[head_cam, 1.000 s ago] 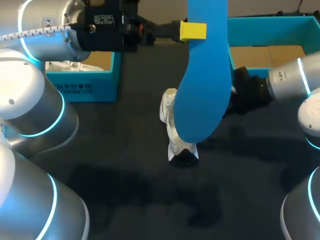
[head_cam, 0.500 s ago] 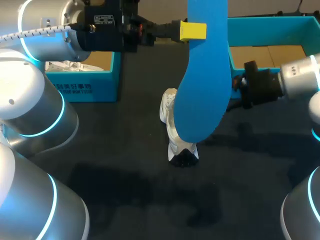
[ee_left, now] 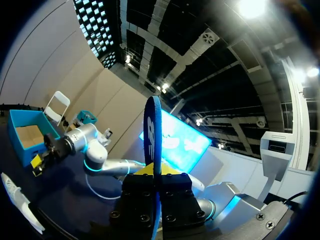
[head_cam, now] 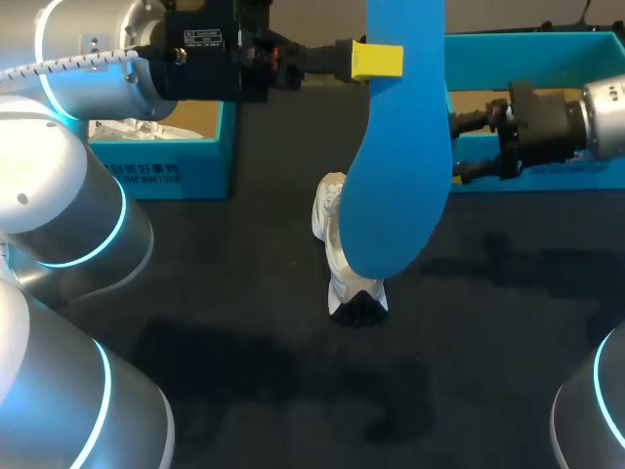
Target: Take the shoe out of the shoebox, open the shoe tongue, remove and reinsert the insole, then place the shoe into the shoebox
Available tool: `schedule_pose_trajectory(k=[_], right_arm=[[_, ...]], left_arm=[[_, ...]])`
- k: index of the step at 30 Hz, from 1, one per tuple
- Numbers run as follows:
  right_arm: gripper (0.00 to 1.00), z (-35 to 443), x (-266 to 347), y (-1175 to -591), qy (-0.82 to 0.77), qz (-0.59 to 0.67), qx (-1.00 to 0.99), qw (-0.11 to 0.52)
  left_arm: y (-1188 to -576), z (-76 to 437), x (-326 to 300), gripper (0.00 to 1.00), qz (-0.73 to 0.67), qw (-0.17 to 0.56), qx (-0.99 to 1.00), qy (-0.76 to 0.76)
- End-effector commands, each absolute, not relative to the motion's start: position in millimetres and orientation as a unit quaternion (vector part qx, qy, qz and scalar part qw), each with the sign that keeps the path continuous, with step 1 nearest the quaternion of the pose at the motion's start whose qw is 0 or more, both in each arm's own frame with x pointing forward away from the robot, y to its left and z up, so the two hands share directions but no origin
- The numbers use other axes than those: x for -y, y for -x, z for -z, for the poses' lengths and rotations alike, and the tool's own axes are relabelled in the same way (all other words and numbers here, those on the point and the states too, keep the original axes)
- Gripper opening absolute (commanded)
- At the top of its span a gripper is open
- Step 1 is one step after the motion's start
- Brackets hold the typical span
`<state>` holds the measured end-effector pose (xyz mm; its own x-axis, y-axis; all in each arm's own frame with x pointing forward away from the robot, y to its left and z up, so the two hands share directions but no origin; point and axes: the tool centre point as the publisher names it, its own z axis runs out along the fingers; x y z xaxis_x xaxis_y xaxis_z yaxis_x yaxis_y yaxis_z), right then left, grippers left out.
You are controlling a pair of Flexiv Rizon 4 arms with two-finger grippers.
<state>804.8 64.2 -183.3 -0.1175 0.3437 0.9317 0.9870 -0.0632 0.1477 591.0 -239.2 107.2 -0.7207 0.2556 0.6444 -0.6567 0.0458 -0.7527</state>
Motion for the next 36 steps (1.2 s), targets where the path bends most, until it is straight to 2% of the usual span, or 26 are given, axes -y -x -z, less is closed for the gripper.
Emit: schedule_pose_trajectory(k=[1,11,30,32,36], right_arm=[[1.00,182,-62,-799,0.563,0.505,0.545,0.361],[1.00,155,-60,-793,0.547,0.554,0.504,0.373],[1.00,155,-60,-793,0.547,0.554,0.504,0.373],[1.00,155,-60,-793,0.547,0.554,0.504,0.373],[1.00,155,-60,-793,0.547,0.554,0.504,0.373]], left_arm=[[-590,-106,239,0.00,-0.673,0.339,0.638,-0.158],[-590,-106,239,0.00,-0.673,0.339,0.638,-0.158],[-590,-106,239,0.00,-0.673,0.339,0.638,-0.158],[-588,-102,236,0.00,-0.675,0.330,0.644,-0.141],[-585,-92,233,0.00,-0.694,0.261,0.667,-0.075]])
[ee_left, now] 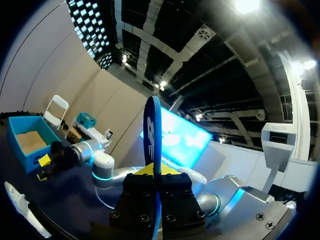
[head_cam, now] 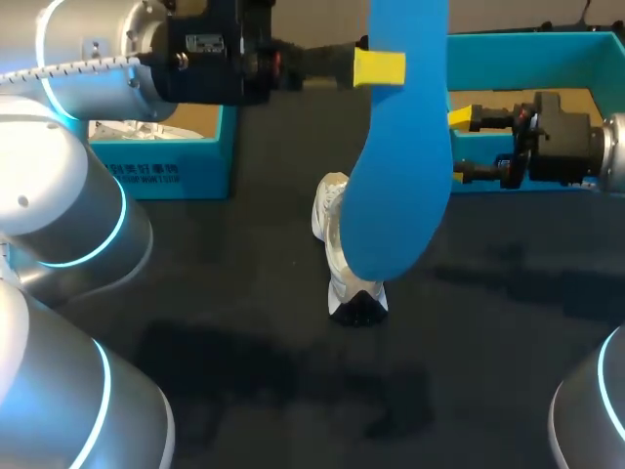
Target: Take the shoe out of the shoebox, open the shoe tongue, remove and reinsert the insole, then place the shoe into the shoebox
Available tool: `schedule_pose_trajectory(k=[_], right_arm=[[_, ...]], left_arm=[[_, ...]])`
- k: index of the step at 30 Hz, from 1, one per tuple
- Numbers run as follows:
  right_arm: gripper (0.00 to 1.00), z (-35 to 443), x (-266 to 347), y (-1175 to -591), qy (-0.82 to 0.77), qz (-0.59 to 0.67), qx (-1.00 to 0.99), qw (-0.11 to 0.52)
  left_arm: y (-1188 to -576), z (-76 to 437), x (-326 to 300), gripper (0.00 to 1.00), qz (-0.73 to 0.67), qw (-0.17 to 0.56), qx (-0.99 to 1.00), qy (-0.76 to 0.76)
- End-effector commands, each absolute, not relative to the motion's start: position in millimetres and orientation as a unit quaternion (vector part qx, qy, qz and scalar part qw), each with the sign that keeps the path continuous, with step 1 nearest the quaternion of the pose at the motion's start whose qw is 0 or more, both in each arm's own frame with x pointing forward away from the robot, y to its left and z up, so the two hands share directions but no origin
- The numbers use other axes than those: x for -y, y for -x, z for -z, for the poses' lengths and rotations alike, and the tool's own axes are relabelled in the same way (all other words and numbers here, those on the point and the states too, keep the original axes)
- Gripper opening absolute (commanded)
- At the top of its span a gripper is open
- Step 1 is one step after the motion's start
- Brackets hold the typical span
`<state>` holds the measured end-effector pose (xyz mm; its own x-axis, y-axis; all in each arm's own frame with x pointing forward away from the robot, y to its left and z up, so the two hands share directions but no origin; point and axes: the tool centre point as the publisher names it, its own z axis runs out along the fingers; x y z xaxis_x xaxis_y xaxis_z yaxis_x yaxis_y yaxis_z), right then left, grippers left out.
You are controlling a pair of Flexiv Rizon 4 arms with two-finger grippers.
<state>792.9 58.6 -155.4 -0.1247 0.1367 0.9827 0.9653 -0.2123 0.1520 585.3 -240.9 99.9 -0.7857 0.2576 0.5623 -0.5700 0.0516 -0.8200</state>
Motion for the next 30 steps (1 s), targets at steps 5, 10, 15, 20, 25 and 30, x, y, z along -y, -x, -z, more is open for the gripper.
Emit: schedule_pose_trajectory(k=[5,10,15,20,25,30], right_arm=[[1.00,155,-60,-793,0.547,0.554,0.504,0.373],[1.00,155,-60,-793,0.547,0.554,0.504,0.373],[1.00,155,-60,-793,0.547,0.554,0.504,0.373],[1.00,155,-60,-793,0.547,0.554,0.504,0.373],[1.00,155,-60,-793,0.547,0.554,0.504,0.373],[1.00,155,-60,-793,0.547,0.554,0.504,0.373]], left_arm=[[-590,-75,228,0.00,-0.721,0.148,0.676,0.027],[-596,-63,221,0.00,-0.707,0.073,0.692,0.126],[-606,-53,218,0.00,-0.684,0.000,0.701,0.201],[-615,-46,218,0.00,-0.684,-0.049,0.683,0.252],[-630,-40,225,0.00,-0.700,-0.167,0.606,0.339],[-634,-31,227,0.00,-0.699,-0.193,0.584,0.364]])
